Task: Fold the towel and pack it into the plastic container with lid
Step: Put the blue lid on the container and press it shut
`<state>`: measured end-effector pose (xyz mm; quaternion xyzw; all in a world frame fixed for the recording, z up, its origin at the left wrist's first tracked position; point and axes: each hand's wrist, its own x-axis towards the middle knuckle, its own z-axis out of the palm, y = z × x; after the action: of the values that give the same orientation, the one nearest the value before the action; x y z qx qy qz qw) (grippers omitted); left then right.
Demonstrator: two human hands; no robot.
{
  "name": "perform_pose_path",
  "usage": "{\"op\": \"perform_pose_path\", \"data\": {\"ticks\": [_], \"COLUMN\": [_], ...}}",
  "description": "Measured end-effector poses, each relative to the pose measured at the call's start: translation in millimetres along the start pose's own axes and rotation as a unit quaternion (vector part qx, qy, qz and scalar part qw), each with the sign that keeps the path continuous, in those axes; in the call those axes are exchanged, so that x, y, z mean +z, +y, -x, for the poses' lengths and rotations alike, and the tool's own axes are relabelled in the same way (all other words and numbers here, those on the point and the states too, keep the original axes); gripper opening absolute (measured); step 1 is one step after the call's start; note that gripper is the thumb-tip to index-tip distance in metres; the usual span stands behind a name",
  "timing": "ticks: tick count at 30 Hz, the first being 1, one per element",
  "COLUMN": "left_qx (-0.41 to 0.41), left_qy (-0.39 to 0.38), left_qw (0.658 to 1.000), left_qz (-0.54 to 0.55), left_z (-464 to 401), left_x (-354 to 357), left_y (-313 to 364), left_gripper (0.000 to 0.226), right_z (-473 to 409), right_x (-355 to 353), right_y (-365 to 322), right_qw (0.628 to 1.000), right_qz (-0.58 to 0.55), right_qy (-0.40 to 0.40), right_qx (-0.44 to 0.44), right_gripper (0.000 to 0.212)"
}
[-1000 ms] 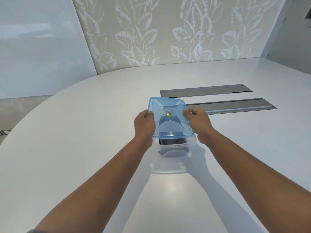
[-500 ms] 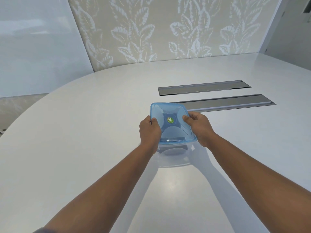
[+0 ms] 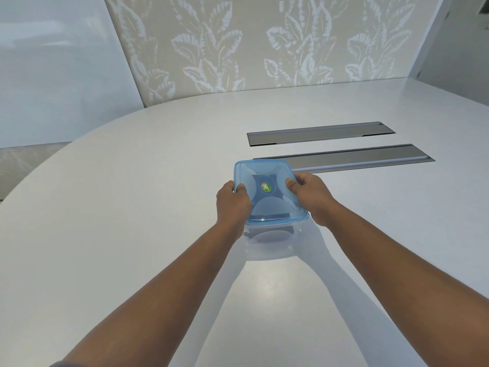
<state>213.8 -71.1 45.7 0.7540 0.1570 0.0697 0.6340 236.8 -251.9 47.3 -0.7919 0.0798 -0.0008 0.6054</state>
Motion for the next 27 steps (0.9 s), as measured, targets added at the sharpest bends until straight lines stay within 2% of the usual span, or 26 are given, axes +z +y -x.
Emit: {"op": "perform_pose_path", "data": {"ticks": [2,4,7,9,12,14,16,18,22,24,27], "left_qx": [-0.002,0.010,0.076,0.107,0.137,0.137,0.142,0.166,0.247,0.261,0.271], "left_qy": [-0.005,-0.007,-0.022,-0.016,-0.008,-0.037,-0.085,-0.121,-0.086,-0.094,-0.157], "left_qw": [1.000,1.000,0.996,0.991,0.980,0.971,0.944,0.896,0.787,0.771,0.755], "left_qz": [0.001,-0.006,-0.040,-0.083,-0.144,-0.190,-0.286,-0.394,-0.558,-0.573,-0.576], "left_z": [1.3,2.9,0.9,-1.0,-4.6,-6.6,-8.4,-10.8,-28.7,-37.5,-44.7], "left_x": [-0.1,-0.7,-3.6,-7.3,-10.5,-11.8,-12.6,-12.9,-6.4,2.0,11.4], "left_y": [1.5,2.3,-4.1,-9.7,-10.8,-6.3,-1.6,2.8,18.4,25.1,21.2], "left_gripper": [0.025,0.037,0.023,0.022,0.025,0.037,0.055,0.063,0.074,0.077,0.073], "right_z": [-1.3,-0.2,1.8,1.3,1.1,0.9,-0.7,-1.5,-1.5,-1.2,-1.1], "right_x": [3.5,8.8,15.0,16.7,16.9,15.9,14.1,13.7,14.4,14.3,14.0], "right_y": [-0.6,0.5,5.0,7.8,10.7,11.9,12.8,12.1,11.2,11.6,10.8], "right_qw": [1.000,0.998,0.992,0.988,0.986,0.984,0.981,0.978,0.967,0.957,0.942], "right_qz": [0.025,0.059,0.121,0.146,0.156,0.166,0.183,0.198,0.241,0.274,0.322], "right_qy": [0.007,0.020,0.035,0.044,0.034,0.010,-0.012,-0.025,-0.031,-0.031,-0.041], "right_qx": [0.008,0.011,-0.016,-0.039,-0.051,-0.060,-0.063,-0.062,-0.080,-0.090,-0.085], "right_gripper": [0.019,0.024,0.029,0.031,0.051,0.059,0.062,0.066,0.068,0.068,0.067]}}
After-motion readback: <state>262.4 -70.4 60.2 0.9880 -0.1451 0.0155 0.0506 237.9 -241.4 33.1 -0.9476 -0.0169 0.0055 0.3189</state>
